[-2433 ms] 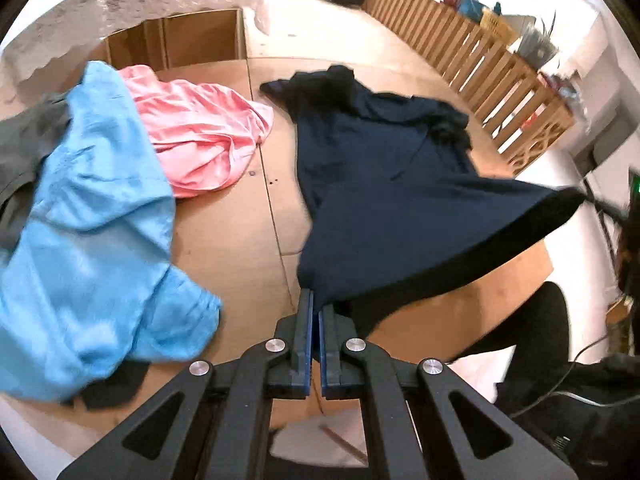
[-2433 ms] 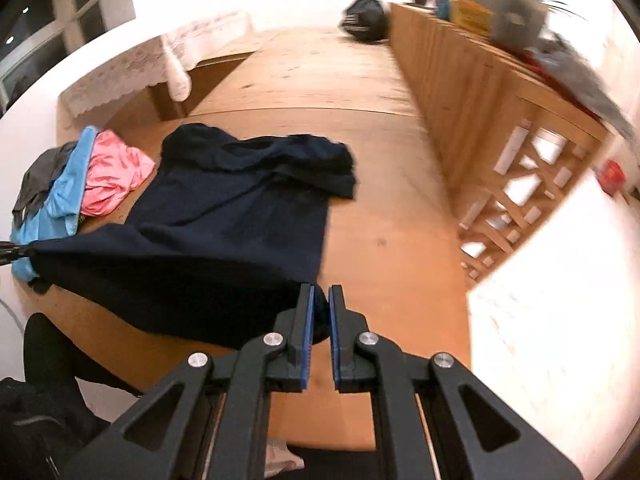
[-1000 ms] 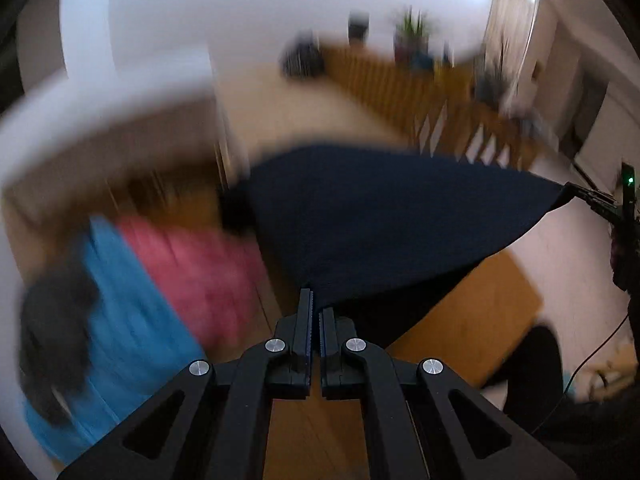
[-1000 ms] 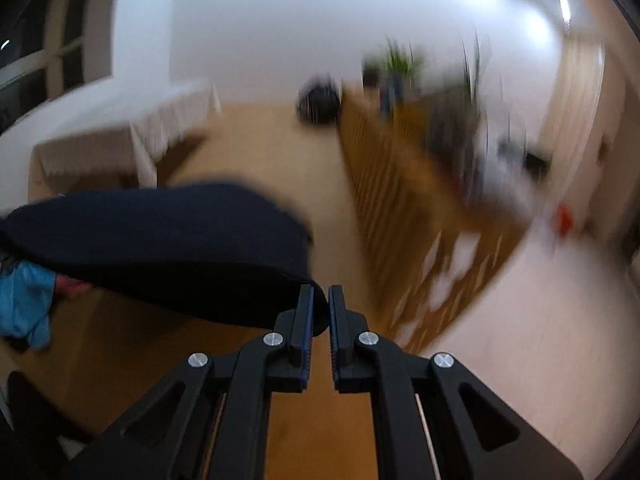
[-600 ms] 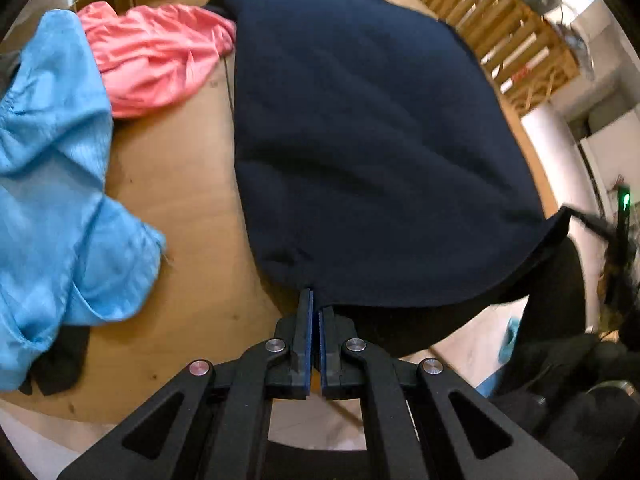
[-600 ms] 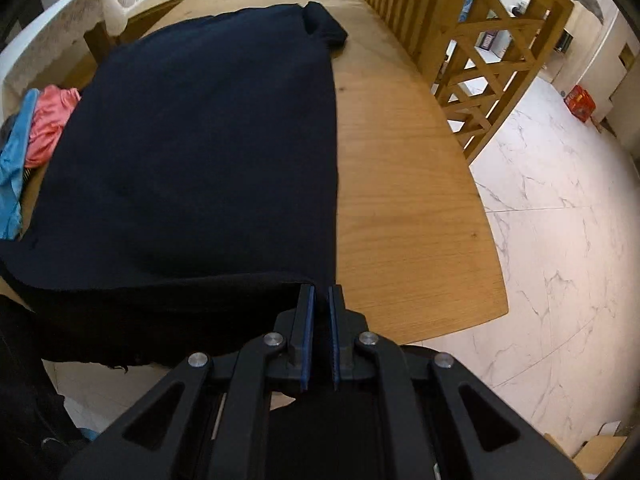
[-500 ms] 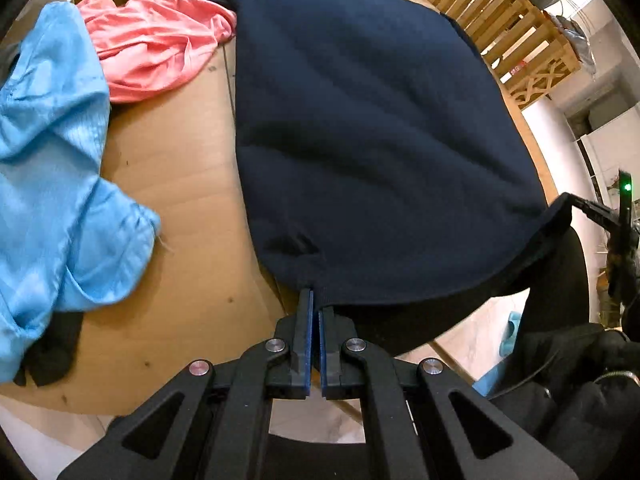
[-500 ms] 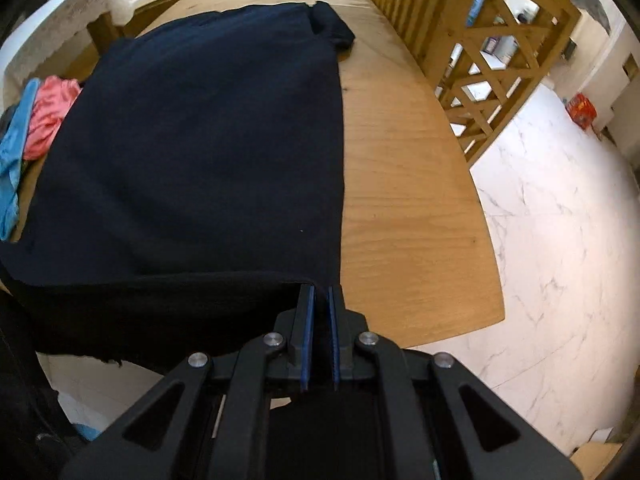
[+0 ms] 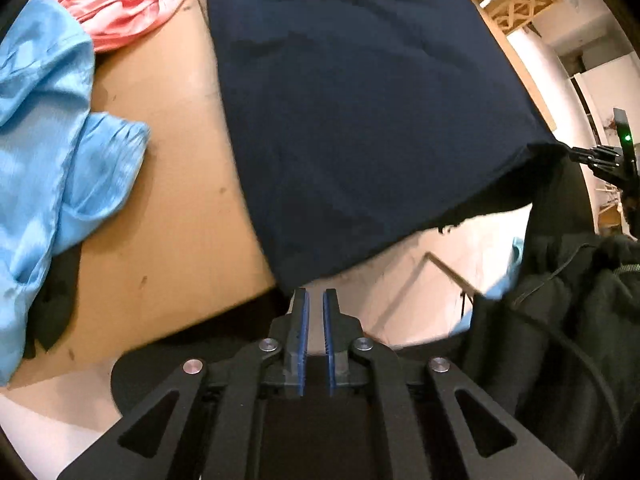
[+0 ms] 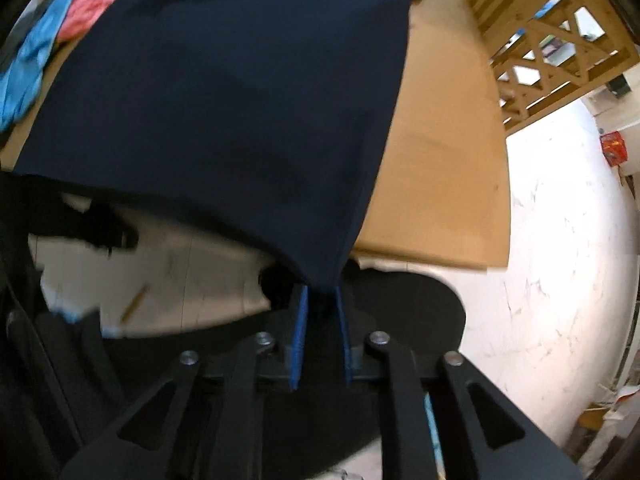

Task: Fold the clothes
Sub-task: 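Lower the sweatshirt flat onto the table with both grippers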

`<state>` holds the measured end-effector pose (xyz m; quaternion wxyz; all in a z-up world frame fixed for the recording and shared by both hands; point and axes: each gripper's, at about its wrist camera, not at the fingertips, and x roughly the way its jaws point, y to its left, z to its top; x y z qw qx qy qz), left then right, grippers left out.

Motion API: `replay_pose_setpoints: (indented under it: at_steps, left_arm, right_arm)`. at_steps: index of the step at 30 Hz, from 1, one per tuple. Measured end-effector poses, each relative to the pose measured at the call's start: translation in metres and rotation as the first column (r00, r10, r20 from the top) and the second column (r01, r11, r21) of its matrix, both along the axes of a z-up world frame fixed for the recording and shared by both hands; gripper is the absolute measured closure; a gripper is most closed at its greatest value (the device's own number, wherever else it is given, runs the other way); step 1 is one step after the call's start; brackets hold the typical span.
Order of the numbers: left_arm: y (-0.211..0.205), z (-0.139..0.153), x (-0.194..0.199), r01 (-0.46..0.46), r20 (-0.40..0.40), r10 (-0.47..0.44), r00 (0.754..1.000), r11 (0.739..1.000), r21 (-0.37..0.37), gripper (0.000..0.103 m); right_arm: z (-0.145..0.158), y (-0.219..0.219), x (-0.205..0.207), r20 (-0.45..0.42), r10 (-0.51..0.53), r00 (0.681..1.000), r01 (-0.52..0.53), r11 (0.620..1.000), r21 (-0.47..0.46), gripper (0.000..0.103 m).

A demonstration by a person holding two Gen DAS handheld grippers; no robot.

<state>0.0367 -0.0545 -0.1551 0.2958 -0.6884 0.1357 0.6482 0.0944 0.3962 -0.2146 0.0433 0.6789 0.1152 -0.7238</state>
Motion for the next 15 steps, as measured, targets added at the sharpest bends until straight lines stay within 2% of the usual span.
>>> replay_pose_setpoints:
  at_steps: [2, 5, 8, 10, 12, 15]
  left_arm:
    - [-0.002, 0.011, -0.005, 0.010, -0.013, -0.010, 1.000, 1.000, -0.009, 0.097]
    - [0.004, 0.027, -0.020, 0.039, -0.054, -0.040, 0.998, 0.999, -0.009, 0.097]
    - [0.027, 0.031, -0.045, 0.055, -0.095, -0.052, 0.994, 0.998, 0.027, 0.096]
    - [0.047, 0.025, -0.058, 0.089, -0.110, -0.084, 0.990, 0.995, 0.042, 0.096]
    - [0.069, 0.015, -0.071, 0.116, -0.116, -0.109, 0.987, 0.991, 0.060, 0.096]
    - [0.094, -0.003, -0.089, 0.110, -0.102, -0.100, 0.990, 0.989, 0.096, 0.096]
  right_arm:
    - [0.011, -0.001, 0.006, 0.027, 0.025, 0.999, -0.024, 1.000, -0.014, 0.077]
    - [0.035, 0.002, 0.002, 0.016, 0.036, 0.999, -0.035, 0.999, -0.010, 0.077]
    - [0.053, 0.007, -0.027, -0.070, 0.013, 0.997, -0.015, 1.000, -0.022, 0.074]
    - [0.046, 0.007, -0.056, -0.108, -0.001, 0.994, -0.005, 0.999, -0.053, 0.074]
    - [0.023, 0.004, -0.079, -0.115, -0.005, 0.993, -0.002, 0.999, -0.054, 0.074]
    - [-0.010, -0.001, -0.114, -0.125, -0.010, 0.992, 0.003, 0.998, -0.055, 0.074]
